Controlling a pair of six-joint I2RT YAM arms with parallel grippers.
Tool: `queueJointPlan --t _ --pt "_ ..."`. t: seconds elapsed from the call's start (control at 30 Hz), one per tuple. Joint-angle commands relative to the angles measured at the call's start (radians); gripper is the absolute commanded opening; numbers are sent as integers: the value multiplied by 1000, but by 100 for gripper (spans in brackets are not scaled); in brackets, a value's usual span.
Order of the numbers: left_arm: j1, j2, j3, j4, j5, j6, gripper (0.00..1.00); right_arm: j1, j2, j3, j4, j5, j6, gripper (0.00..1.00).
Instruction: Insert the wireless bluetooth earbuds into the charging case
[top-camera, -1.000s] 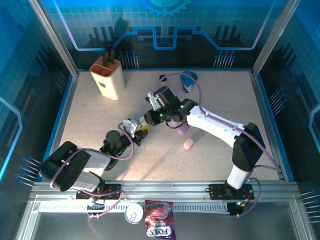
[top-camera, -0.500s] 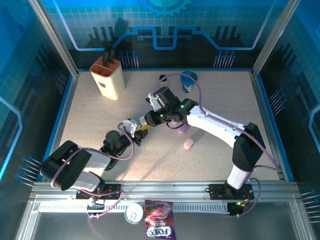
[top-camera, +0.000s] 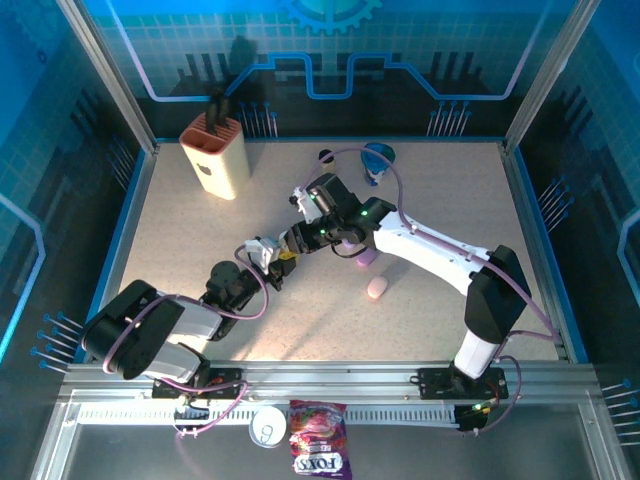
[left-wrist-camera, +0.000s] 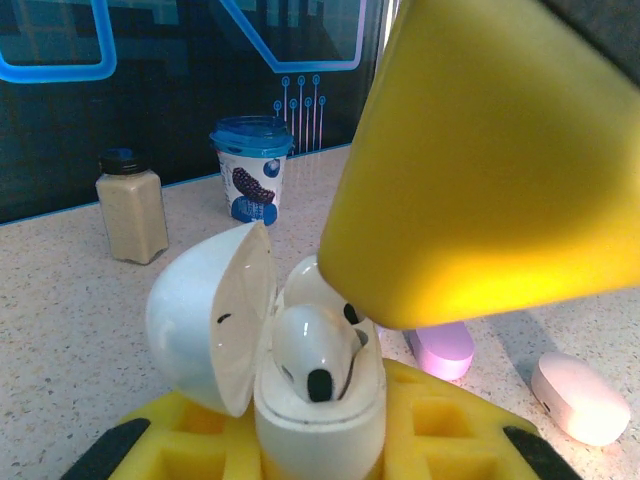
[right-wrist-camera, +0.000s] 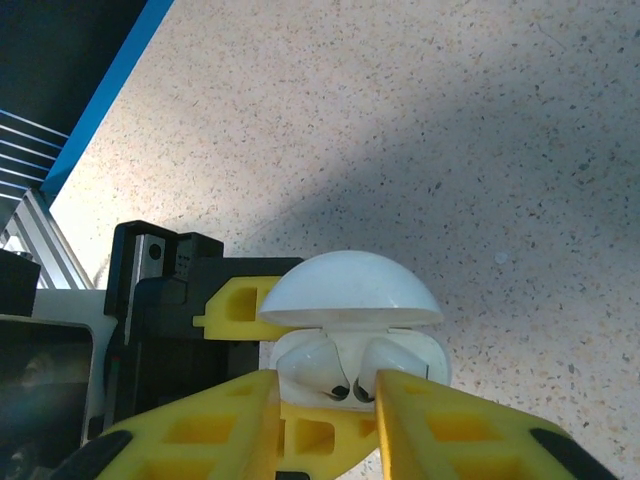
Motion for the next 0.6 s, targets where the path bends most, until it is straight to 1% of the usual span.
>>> queueJointPlan --t 0.0,0.1,0.17,0.23,0.3,0.37,0.57 --pt "3 15 -7 59 19 29 0 -22 -66 -38 50 -1 26 34" --pt "4 45 -2 72 65 83 0 -40 -90 -62 78 4 38 38" --pt "3 68 6 71 103 157 0 -44 -87 -50 64 23 32 42" --pt "3 79 11 71 122 196 0 -44 -79 -35 54 36 22 46" --pt "3 79 15 71 137 220 0 -46 -63 -17 39 54 11 49" --pt "4 83 19 72 157 245 0 -53 -27 22 -12 75 -1 52" --pt "5 87 23 70 173 263 0 -51 85 134 -145 110 -49 59"
